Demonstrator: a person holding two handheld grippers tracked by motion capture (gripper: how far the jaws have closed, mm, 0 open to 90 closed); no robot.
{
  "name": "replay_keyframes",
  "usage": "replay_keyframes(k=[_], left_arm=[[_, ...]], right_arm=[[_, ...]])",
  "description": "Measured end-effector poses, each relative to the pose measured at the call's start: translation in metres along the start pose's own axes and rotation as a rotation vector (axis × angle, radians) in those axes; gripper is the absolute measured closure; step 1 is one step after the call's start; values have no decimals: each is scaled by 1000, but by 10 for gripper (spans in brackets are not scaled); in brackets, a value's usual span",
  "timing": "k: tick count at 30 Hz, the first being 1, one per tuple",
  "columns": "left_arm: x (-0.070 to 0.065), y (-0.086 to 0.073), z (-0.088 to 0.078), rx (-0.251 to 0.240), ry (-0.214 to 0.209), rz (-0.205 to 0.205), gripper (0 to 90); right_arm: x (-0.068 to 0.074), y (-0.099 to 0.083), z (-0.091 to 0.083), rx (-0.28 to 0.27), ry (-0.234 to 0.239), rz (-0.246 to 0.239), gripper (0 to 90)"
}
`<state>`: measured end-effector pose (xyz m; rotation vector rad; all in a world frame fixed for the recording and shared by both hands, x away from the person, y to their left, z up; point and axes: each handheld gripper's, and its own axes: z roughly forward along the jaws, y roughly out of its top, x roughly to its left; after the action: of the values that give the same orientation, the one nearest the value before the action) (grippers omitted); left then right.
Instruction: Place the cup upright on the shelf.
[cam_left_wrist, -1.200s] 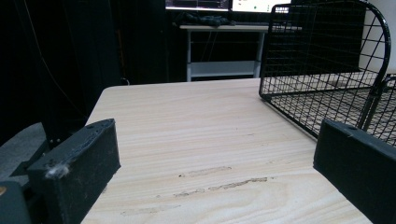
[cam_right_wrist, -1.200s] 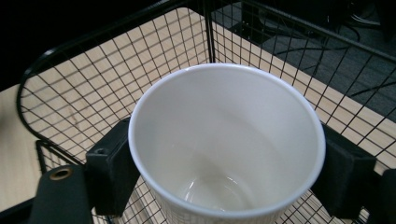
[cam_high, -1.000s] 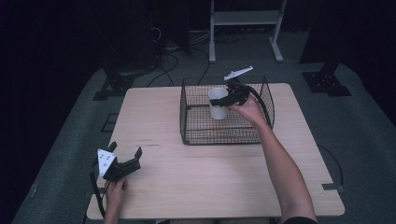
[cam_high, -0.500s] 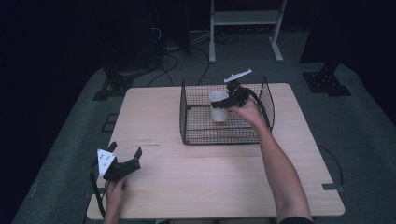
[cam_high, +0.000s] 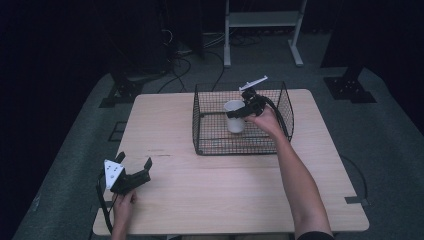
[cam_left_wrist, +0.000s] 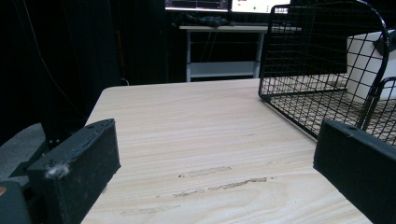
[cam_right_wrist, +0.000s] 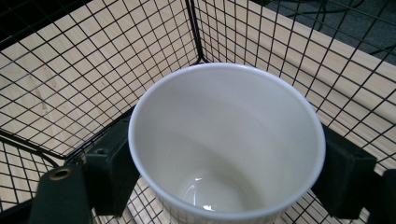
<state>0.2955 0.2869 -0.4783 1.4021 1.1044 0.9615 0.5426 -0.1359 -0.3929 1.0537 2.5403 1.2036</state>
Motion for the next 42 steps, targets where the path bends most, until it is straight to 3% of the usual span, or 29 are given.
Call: replay_keyframes(k=[22,42], left_arm=[[0,0,0,-1,0,1,0],[-1,0,0,-3,-2,6,0]], right_arm=[[1,-3,10,48,-16,-10,192],[12,-1,9,86,-37,-77,185]])
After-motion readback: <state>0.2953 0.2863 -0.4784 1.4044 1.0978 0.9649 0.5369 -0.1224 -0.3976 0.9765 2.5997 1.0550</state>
